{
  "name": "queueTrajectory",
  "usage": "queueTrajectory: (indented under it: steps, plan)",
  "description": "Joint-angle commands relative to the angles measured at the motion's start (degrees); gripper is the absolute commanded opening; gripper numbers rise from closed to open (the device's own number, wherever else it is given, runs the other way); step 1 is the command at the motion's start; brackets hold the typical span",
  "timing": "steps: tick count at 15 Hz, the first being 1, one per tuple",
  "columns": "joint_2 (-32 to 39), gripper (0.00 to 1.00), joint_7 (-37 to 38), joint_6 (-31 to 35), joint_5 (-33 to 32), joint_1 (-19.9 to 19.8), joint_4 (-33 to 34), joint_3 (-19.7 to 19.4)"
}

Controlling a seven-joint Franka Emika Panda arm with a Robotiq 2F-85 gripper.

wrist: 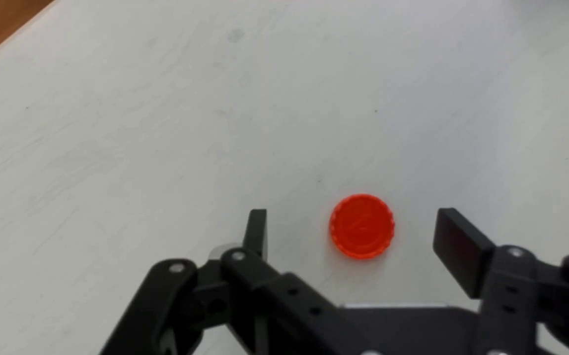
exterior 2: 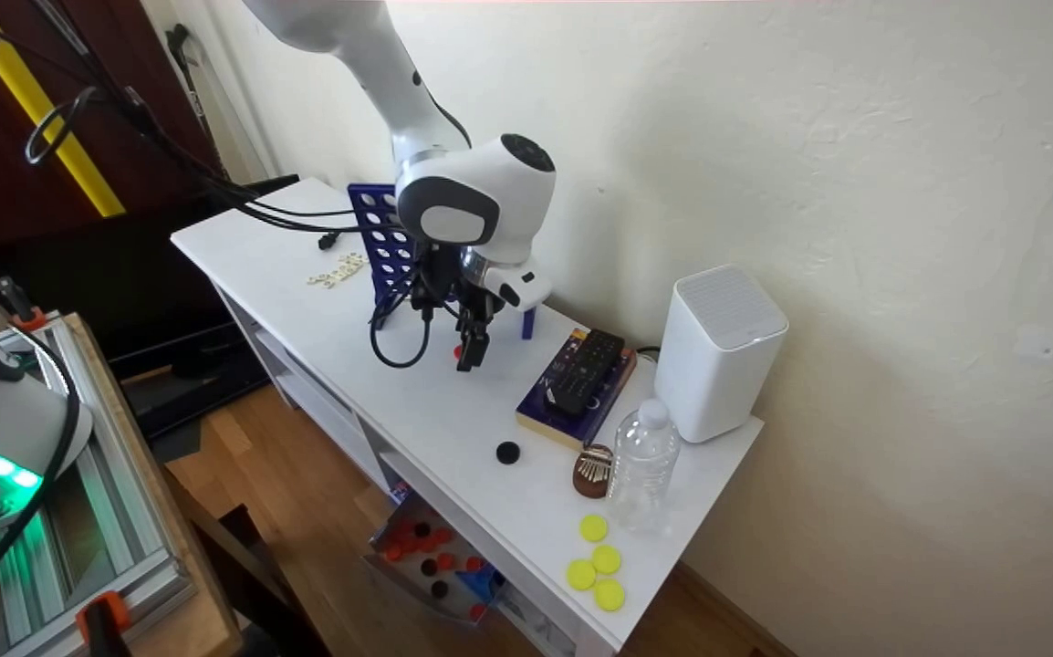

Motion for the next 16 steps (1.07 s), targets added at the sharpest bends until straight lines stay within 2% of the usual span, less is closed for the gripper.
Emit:
queueTrajectory:
  steps: [1, 7, 11, 12, 13, 16]
  plan:
    - [1.38, 0.57, 0.72, 0.53, 1.39, 0.39, 1.46, -0.08]
    - [1.65, 0.16, 0.93, 0.54, 0.97, 0.66, 1.52, -0.47]
    - [1.74, 0.10, 0.66, 0.09, 0.15, 0.63, 1.42, -1.42]
    - [1.78, 0.13, 0.63, -0.02, 0.00, 0.60, 1.41, -1.67]
    - [1.83, 0.12, 0.57, -0.19, -0.13, 0.57, 1.42, -1.87]
    - [2.13, 0.16, 0.97, -0.61, -1.19, 1.11, 1.39, -3.14]
